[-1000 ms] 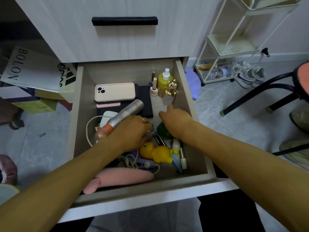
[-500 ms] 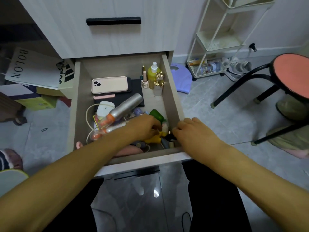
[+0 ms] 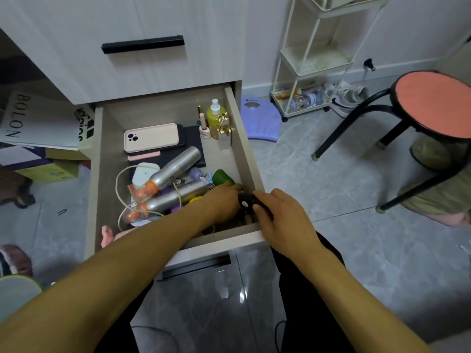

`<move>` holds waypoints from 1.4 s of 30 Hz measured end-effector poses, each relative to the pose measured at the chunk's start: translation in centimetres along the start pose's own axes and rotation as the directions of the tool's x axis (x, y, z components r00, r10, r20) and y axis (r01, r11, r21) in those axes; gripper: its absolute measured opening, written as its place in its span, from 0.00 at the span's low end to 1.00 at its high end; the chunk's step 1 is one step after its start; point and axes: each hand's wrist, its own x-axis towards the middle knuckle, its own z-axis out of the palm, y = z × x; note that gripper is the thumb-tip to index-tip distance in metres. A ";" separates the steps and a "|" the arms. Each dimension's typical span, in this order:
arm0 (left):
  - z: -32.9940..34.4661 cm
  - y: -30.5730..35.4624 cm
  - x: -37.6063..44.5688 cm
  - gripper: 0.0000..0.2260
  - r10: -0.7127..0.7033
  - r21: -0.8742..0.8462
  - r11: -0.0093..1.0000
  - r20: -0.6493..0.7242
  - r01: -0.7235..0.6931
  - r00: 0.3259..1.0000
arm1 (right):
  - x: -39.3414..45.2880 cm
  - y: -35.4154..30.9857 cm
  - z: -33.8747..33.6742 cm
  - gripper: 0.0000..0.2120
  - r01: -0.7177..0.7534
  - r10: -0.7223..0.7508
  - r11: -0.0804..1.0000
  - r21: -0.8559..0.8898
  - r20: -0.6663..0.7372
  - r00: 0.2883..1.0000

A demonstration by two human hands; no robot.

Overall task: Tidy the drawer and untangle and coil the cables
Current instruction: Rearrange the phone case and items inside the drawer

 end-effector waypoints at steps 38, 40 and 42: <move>-4.1 -7.4 -7.0 0.02 -0.692 -0.905 0.407 -0.214 0.128 0.689 | 7.3 -1.2 0.0 0.12 0.128 -0.129 0.991 0.026 0.023 0.991; -4.3 -8.7 -6.3 0.01 -0.731 -0.920 0.373 -0.213 0.118 0.648 | 9.6 -1.8 0.4 0.11 0.151 -0.151 0.989 0.001 0.018 0.988; -4.7 -9.9 -5.5 0.02 -0.765 -0.940 0.330 -0.213 0.085 0.607 | 12.1 -2.1 0.7 0.09 0.174 -0.174 0.984 -0.043 0.014 0.985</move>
